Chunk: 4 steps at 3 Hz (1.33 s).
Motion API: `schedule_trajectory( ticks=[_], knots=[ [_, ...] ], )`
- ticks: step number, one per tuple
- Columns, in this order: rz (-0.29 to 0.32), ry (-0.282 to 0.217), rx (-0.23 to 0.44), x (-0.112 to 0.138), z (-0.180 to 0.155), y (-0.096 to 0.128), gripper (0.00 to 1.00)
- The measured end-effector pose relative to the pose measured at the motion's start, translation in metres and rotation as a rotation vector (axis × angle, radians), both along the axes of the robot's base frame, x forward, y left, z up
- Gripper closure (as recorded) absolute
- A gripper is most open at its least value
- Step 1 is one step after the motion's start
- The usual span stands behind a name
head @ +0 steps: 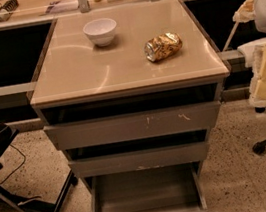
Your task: Place orange can into bottom drawer
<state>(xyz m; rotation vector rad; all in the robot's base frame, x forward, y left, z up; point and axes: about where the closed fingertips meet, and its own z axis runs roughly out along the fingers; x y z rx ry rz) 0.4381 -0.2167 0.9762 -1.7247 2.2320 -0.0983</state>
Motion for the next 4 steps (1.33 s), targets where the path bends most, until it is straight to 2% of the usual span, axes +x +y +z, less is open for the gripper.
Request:
schedule_trajectory(
  ticks=[1, 2, 3, 4],
  knots=[
    [0.0, 0.0, 0.0, 0.0, 0.0, 0.0, 0.0],
    [0.038, -0.007, -0.012, 0.021, 0.005, 0.005, 0.0],
    [0.112, -0.022, -0.039, 0.07, 0.011, 0.02, 0.0],
    [0.188, -0.046, -0.033, 0.127, 0.017, 0.046, 0.0]
  ],
)
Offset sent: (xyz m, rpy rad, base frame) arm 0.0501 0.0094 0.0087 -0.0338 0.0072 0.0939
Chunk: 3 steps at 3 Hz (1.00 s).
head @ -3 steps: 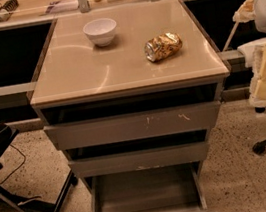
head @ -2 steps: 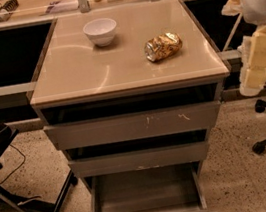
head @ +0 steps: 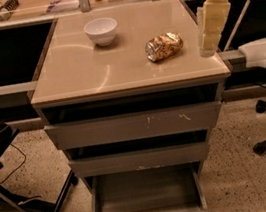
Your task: Place orange can into bottom drawer
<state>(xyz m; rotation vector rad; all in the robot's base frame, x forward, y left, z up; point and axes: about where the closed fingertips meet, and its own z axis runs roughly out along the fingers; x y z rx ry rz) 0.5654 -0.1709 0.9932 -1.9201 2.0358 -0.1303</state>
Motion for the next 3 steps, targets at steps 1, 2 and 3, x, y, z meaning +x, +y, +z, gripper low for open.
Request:
schedule_trajectory(
  ticks=[1, 2, 3],
  knots=[
    [0.04, 0.007, 0.039, 0.054, -0.013, 0.015, 0.0],
    [0.041, 0.04, 0.104, 0.098, -0.043, 0.014, 0.0],
    [0.002, 0.08, 0.183, 0.129, -0.081, -0.002, 0.0]
  ],
)
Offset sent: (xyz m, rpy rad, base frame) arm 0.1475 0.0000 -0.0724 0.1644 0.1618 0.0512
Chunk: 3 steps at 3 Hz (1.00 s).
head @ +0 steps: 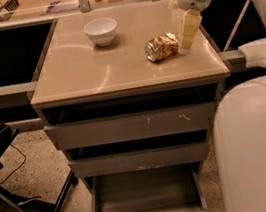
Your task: Place orange can into bottom drawer
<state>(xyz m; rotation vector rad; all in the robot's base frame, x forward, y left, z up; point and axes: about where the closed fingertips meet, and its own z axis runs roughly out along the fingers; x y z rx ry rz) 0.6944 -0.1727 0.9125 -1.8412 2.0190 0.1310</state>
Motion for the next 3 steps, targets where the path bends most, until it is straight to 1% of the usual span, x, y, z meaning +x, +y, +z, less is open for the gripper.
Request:
schedule_trajectory(
  ticks=[1, 2, 3],
  knots=[
    [-0.03, 0.045, 0.059, 0.018, -0.038, -0.012, 0.0],
    [-0.01, 0.062, 0.097, 0.03, -0.058, -0.002, 0.0],
    [-0.021, 0.03, 0.108, 0.041, -0.058, 0.001, 0.0]
  ],
)
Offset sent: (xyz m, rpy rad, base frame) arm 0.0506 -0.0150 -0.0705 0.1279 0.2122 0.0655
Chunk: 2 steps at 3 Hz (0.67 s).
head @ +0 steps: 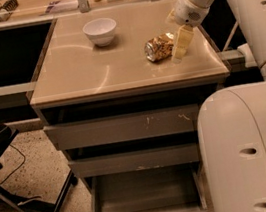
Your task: Place orange can into bottom drawer
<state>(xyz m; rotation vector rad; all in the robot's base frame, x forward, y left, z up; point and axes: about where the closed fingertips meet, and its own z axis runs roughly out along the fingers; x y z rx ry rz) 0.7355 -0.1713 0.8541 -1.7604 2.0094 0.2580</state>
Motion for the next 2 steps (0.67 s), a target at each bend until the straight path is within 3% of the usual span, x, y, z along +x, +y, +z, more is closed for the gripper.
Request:
schedule_trajectory(
  ticks=[1, 2],
  knots=[
    [0.015, -0.025, 0.005, 0.005, 0.012, 0.014, 0.0],
    [0.046, -0.011, 0.034, 0.011, 0.005, 0.034, 0.0]
  ],
)
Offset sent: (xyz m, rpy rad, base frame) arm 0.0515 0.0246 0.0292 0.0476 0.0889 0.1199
